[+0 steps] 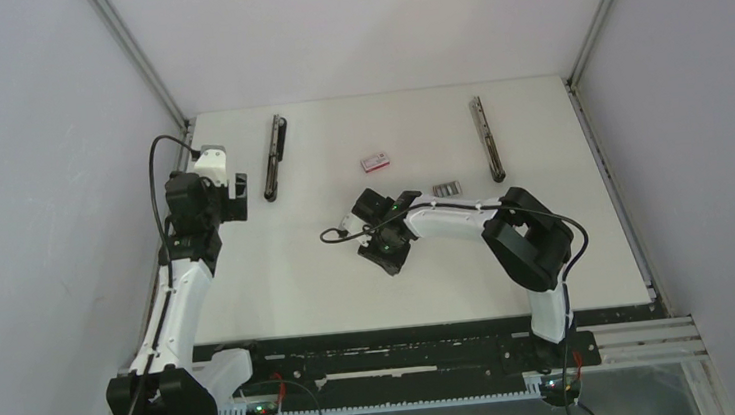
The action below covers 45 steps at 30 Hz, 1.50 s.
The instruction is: Unload the staples from the stapler
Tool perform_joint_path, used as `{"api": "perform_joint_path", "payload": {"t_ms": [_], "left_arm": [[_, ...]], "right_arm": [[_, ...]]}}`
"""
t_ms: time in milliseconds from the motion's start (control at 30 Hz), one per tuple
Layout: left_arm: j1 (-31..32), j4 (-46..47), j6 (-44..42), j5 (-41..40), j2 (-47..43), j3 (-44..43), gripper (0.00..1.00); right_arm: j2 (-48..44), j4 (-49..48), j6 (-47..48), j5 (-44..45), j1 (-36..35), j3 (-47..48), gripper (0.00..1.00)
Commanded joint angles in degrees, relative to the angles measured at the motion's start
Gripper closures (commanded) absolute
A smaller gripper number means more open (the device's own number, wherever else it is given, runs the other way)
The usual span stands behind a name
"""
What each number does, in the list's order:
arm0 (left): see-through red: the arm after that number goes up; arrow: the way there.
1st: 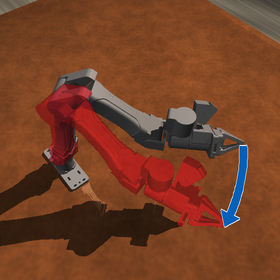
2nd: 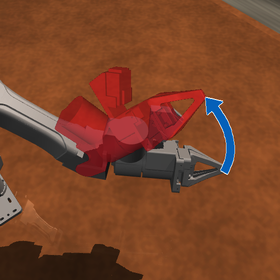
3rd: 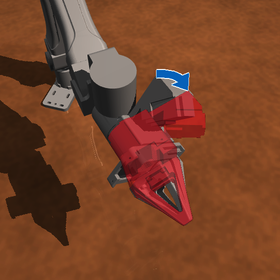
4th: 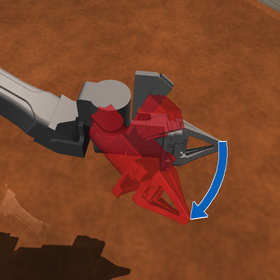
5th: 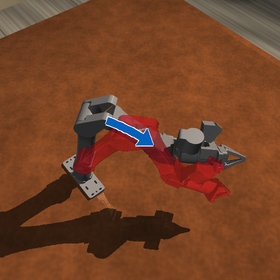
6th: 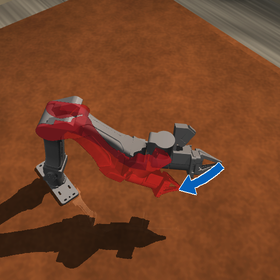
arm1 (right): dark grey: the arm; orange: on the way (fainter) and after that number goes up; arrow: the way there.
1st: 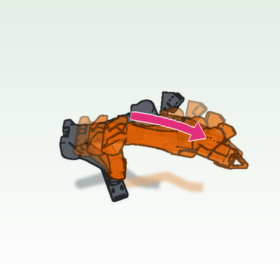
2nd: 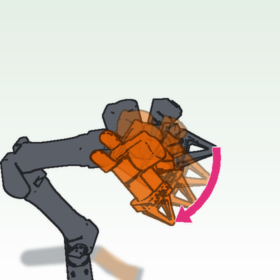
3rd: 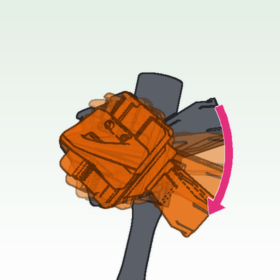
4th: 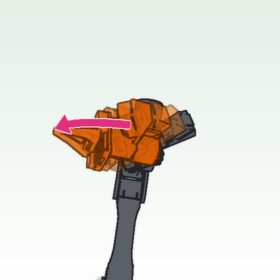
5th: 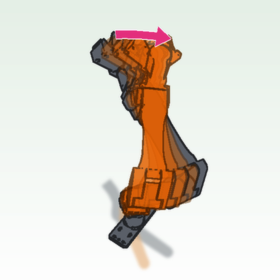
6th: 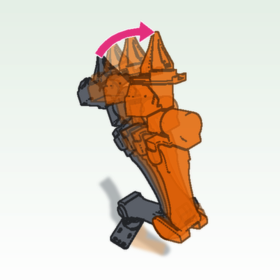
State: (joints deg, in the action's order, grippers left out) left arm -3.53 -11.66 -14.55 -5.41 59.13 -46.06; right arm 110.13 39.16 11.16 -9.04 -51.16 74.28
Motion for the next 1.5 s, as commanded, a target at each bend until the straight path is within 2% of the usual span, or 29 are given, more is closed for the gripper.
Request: {"api": "perform_joint_path", "payload": {"t_ms": [0,367,667,867,1100,1467], "left_arm": [[-0.6,1.9,-0.1,0.4,-1.5,1.1,0.0],[-0.5,1.9,-0.2,0.7,-1.4,1.1,0.0],[-0.6,1.9,-0.1,0.8,-1.5,1.1,0.0],[-0.6,1.9,-0.1,0.9,-1.3,1.1,0.0],[-0.6,1.9,0.0,1.0,-1.0,1.1,0.0],[-0.6,1.8,0.0,1.2,-0.7,1.0,0.0]], "right_arm": [[0.3,-1.4,-0.5,0.7,-0.6,0.2,0.74],[0.1,-1.5,-0.5,1.5,-0.6,0.3,0.83],[-1.4,-1.3,-0.2,3.3,-0.4,1.0,0.84],[-3.8,-1.3,-1.1,3.8,2.1,1.5,0.84],[-5.6,-1.1,-3.3,3.2,8.2,2.8,0.84],[-4.4,0.4,-8.5,3.7,24.8,8.4,0.83]]}}
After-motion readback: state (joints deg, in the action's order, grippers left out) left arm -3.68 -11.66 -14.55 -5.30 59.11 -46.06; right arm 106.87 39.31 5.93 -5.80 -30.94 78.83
